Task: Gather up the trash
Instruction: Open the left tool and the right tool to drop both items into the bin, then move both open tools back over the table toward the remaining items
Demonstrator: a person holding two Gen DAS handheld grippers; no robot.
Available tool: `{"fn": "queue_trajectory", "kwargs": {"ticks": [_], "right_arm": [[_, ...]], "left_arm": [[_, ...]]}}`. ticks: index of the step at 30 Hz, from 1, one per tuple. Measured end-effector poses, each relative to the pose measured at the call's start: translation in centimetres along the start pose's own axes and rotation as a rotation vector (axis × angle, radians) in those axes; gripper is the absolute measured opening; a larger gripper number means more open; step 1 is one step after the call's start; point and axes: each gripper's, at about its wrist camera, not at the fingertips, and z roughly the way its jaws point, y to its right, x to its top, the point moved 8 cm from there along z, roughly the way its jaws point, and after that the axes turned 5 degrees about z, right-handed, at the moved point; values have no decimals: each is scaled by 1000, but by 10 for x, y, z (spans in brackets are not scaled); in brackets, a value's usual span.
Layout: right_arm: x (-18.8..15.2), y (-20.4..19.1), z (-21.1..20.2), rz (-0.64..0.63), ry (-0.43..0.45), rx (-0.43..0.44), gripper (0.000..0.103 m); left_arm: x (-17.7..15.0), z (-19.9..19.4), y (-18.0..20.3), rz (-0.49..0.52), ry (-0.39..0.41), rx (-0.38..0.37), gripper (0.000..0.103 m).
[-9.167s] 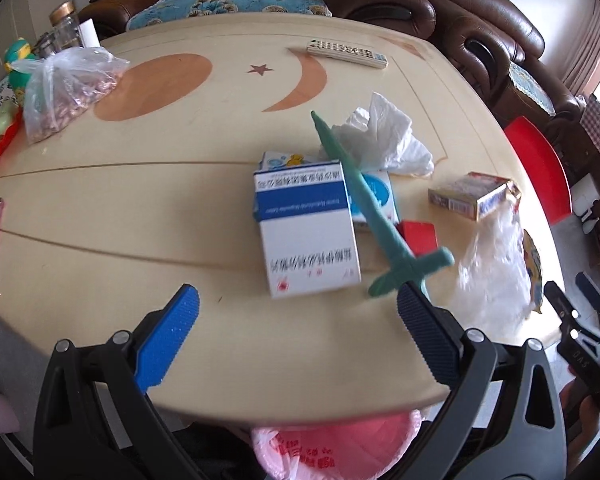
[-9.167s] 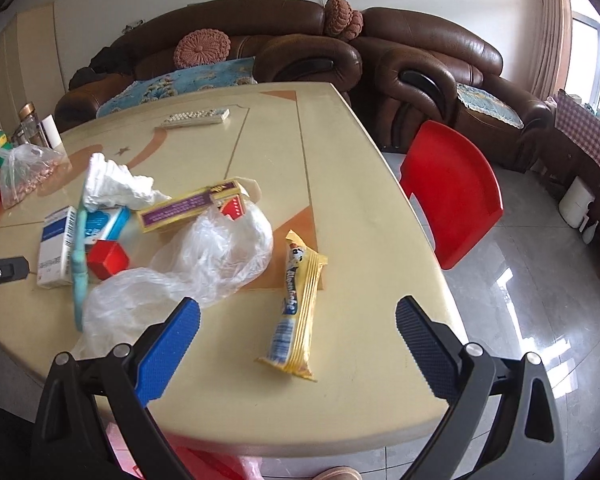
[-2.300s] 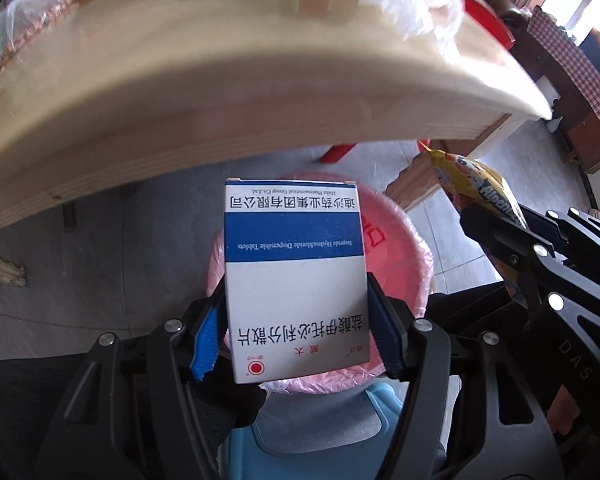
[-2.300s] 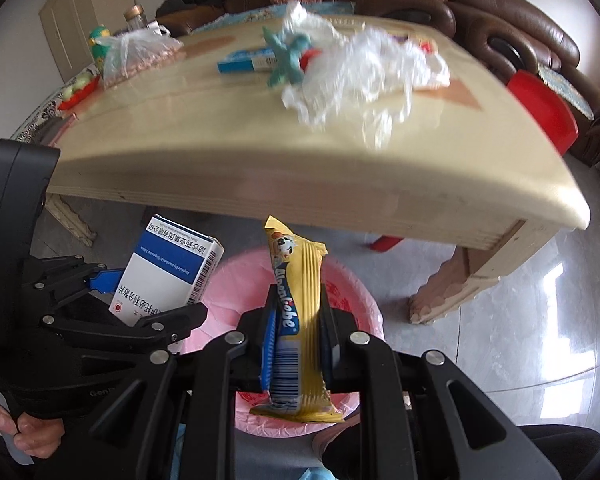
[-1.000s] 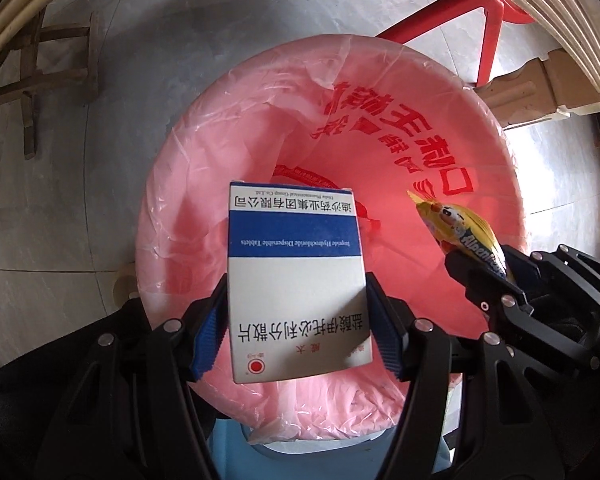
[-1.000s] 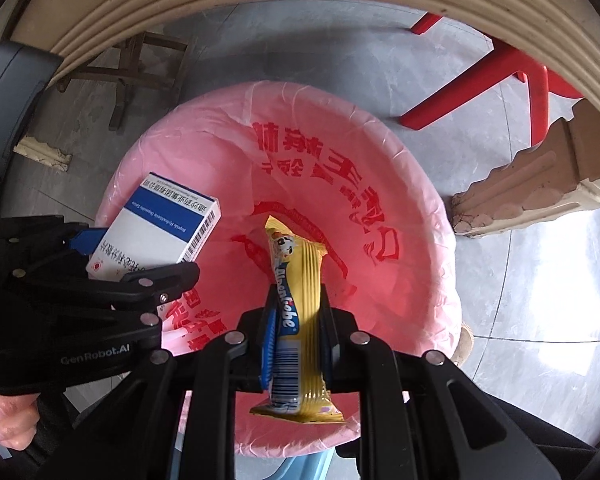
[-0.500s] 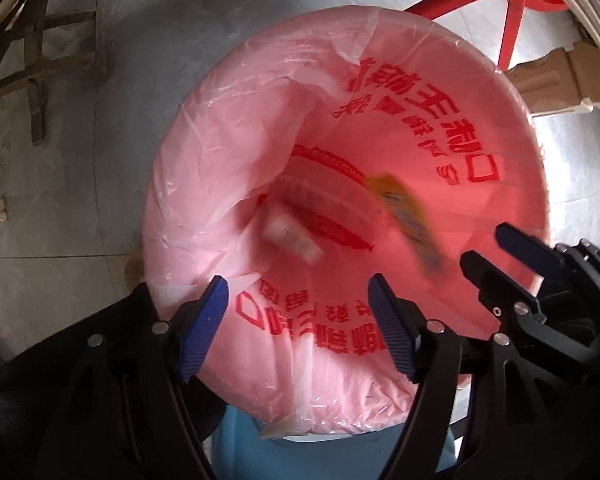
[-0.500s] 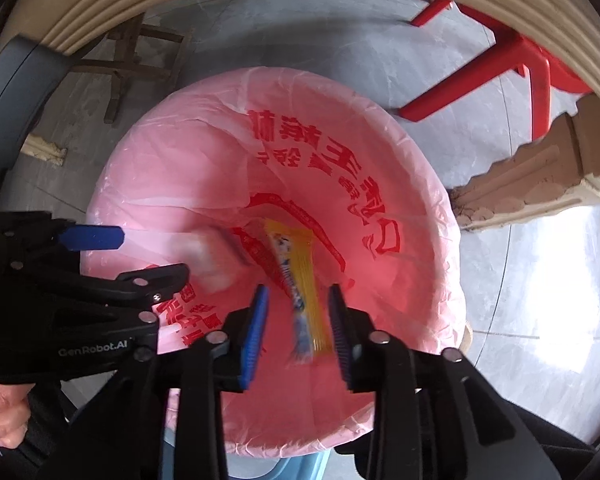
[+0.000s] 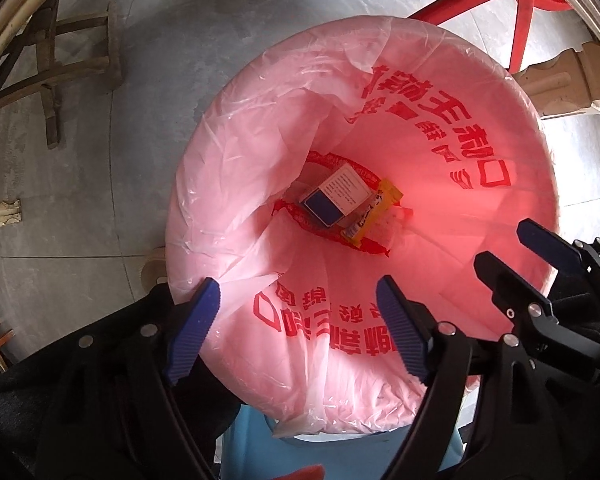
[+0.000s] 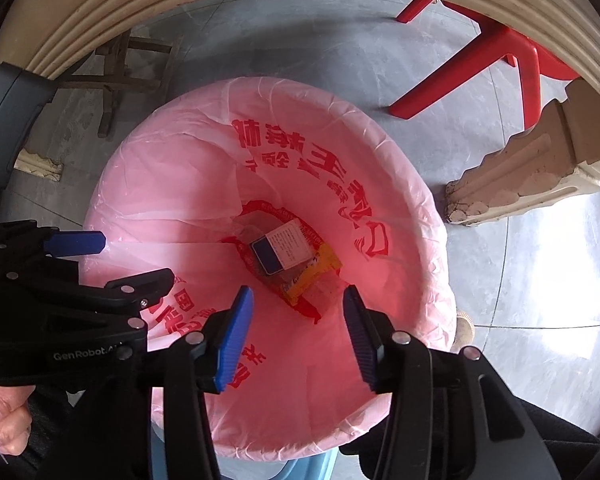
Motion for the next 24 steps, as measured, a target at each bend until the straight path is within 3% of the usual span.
{"fn": "queue_trajectory", "kwargs": {"ticks": [8,11,13,19,24], "right_arm": [[0,-2,-11,-6,26,17,48],[0,-3,-27,5,61,30,48],[0,-4,-40,13,86,37,48],[-4,-6,-103,31,219,62,48],[2,-7,-174,38,386,66,50]], "left_arm": [[-1,-15,0,16,37,44,79],[-4,-30,-3,31,84,112,79],[-10,-40,-3,38,100,116,79],[-34,-80,-8,32,176,130,79],[-50,-149,-11,25,313,113,79]]}}
